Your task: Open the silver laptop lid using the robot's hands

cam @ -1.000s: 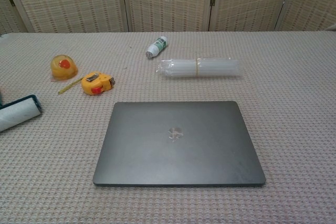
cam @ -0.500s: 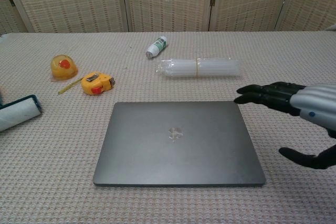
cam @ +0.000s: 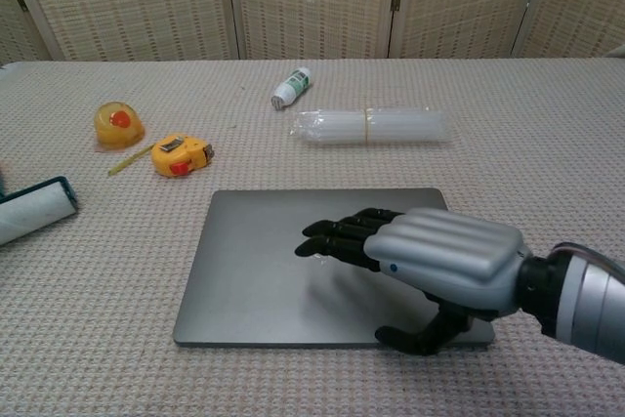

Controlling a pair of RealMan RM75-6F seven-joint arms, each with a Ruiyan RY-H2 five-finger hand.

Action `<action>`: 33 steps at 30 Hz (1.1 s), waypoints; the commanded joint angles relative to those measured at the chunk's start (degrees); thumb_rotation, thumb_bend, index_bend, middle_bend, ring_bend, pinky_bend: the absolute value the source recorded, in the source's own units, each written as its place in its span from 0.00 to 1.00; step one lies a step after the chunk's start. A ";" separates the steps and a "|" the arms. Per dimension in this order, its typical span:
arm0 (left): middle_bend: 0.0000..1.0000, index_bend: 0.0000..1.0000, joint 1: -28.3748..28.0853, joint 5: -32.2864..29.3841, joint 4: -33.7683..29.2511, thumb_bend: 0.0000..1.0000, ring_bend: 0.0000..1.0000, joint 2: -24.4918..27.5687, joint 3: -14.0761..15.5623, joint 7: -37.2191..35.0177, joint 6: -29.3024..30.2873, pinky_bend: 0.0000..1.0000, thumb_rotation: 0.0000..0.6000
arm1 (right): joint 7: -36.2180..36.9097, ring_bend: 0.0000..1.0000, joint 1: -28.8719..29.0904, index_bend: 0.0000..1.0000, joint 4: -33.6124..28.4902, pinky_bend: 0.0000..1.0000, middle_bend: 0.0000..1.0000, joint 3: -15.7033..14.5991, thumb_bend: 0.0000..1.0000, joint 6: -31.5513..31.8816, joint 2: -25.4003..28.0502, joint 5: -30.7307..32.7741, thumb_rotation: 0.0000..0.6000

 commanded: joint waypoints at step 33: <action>0.05 0.07 0.14 -0.63 2.52 0.55 0.06 -0.77 0.68 -2.22 -0.18 0.00 1.00 | -11.92 0.00 5.71 0.00 6.34 0.00 0.00 1.27 0.41 -2.05 -9.61 7.82 1.00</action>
